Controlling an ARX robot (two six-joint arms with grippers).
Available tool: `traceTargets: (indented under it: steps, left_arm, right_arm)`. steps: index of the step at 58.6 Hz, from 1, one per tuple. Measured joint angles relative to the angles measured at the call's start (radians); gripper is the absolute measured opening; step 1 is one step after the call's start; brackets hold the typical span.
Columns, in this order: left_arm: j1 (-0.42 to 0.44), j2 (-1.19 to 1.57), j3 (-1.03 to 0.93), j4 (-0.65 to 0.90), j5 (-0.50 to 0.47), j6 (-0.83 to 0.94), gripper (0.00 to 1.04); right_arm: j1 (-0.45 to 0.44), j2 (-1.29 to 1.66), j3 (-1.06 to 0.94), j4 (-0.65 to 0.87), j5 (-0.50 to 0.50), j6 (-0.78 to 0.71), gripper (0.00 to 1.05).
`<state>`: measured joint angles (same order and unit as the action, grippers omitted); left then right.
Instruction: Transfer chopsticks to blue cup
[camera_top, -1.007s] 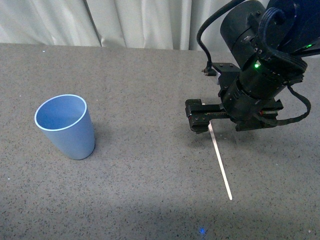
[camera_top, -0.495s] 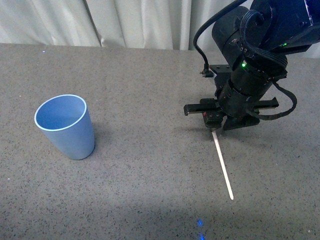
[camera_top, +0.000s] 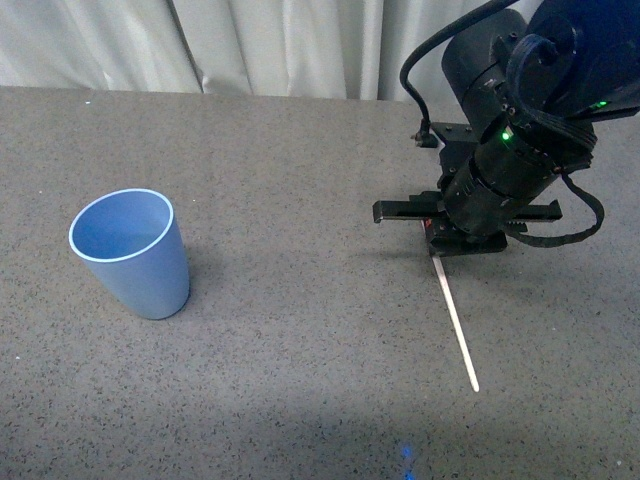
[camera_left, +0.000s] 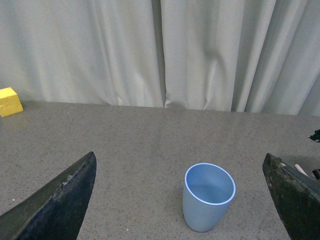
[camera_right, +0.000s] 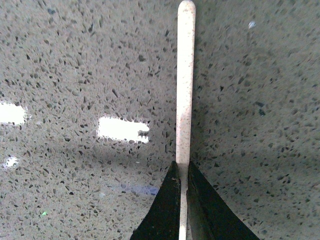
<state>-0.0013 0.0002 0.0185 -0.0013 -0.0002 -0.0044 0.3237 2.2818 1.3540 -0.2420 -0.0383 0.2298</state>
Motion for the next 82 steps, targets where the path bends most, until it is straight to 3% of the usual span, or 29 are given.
traceTargets:
  steps: [8,25,42,63,82]
  left_arm:
    - [0.000,0.000,0.000,0.000,0.000,0.000,0.98]
    - [0.000,0.000,0.000,0.000,0.000,0.000,0.98]
    - [0.000,0.000,0.000,0.000,0.000,0.000,0.98]
    - [0.000,0.000,0.000,0.000,0.000,0.000,0.98]
    - [0.000,0.000,0.000,0.000,0.000,0.000,0.98]
  right_arm:
    - [0.002,-0.080,-0.077,0.147,0.011,-0.025,0.01]
    - [0.068,-0.236,-0.150,0.631,-0.144,-0.063,0.01]
    - [0.166,-0.226,-0.136,1.009,-0.330,0.048,0.01]
    - [0.289,-0.143,-0.038,1.040,-0.452,0.037,0.01]
    - [0.315,-0.059,-0.022,1.069,-0.471,0.053,0.01]
